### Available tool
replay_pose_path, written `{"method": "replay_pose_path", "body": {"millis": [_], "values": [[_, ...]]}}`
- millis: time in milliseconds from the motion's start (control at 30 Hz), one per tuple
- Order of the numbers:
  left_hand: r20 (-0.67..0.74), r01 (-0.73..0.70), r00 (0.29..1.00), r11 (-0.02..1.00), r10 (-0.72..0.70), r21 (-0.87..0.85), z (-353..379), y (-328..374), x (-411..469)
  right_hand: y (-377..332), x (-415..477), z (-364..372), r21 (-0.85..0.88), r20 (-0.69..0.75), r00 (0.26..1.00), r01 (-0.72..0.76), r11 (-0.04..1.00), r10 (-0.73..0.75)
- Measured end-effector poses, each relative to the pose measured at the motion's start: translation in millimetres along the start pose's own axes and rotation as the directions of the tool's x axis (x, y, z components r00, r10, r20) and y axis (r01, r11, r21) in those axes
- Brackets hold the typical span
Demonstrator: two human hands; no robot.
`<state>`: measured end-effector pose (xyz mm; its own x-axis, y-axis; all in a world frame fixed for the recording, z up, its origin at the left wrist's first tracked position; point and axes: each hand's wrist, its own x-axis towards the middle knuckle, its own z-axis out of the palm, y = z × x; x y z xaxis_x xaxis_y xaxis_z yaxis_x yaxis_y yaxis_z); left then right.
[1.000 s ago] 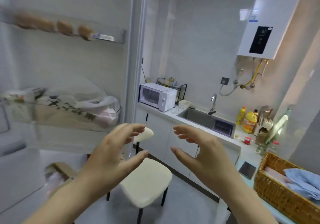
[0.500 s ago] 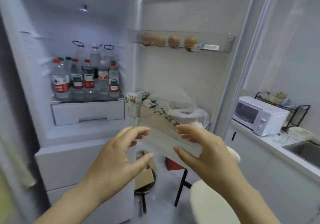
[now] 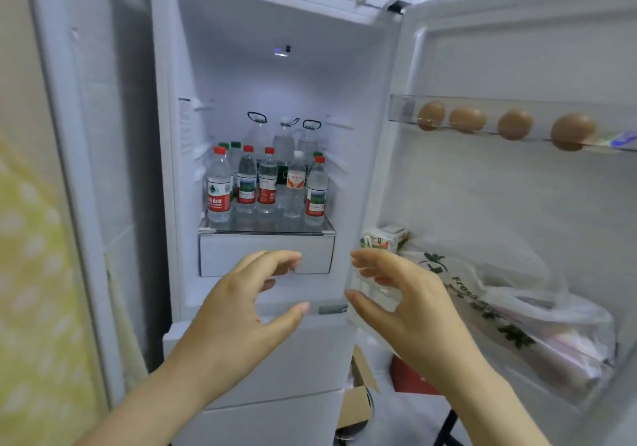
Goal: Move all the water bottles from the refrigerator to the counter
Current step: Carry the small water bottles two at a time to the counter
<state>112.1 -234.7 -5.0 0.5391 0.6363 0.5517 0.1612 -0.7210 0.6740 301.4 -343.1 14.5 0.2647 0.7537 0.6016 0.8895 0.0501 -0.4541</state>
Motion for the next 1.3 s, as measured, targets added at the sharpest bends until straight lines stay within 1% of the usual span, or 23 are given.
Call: {"method": "replay_pose_path", "body": {"millis": [133,300,533,767,900,1000,1300], "values": [[0.01,0.016,1.0,1.0,-0.016,-0.009,-18.4,-38.0,25.7,-3.5,31.9,33.9,0.021,-0.023,1.0,-0.012,1.0,0.013],[0.011,0.045,0.999,0.999,-0.045,-0.014,-25.2,-76.1,58.8,9.0,71.2,63.0,0.02,-0.007,0.999,-0.032,0.999,0.032],[-0.025,0.058,0.998,0.998,-0.058,-0.009,-12.8,-108.7,113.2,44.5,129.3,89.0,0.049,-0.011,1.0,0.0,0.999,0.0],[-0.079,0.038,0.996,0.999,-0.034,0.039,5.3,-131.6,165.1,89.5,179.3,107.8,0.097,-0.002,1.0,0.017,0.995,-0.017],[-0.098,0.038,0.995,0.998,-0.034,0.042,15.0,-148.5,184.7,108.1,195.9,121.3,0.061,0.026,1.0,-0.016,0.998,0.014],[-0.101,0.057,0.993,0.998,-0.055,0.019,21.0,-161.9,200.0,119.1,207.5,132.8,0.039,0.018,0.999,-0.039,0.998,0.038],[-0.086,0.03,0.996,1.0,-0.03,0.0,34.0,-211.8,259.8,146.6,250.2,169.0,0.036,-0.017,0.989,-0.143,0.989,0.144]]}}
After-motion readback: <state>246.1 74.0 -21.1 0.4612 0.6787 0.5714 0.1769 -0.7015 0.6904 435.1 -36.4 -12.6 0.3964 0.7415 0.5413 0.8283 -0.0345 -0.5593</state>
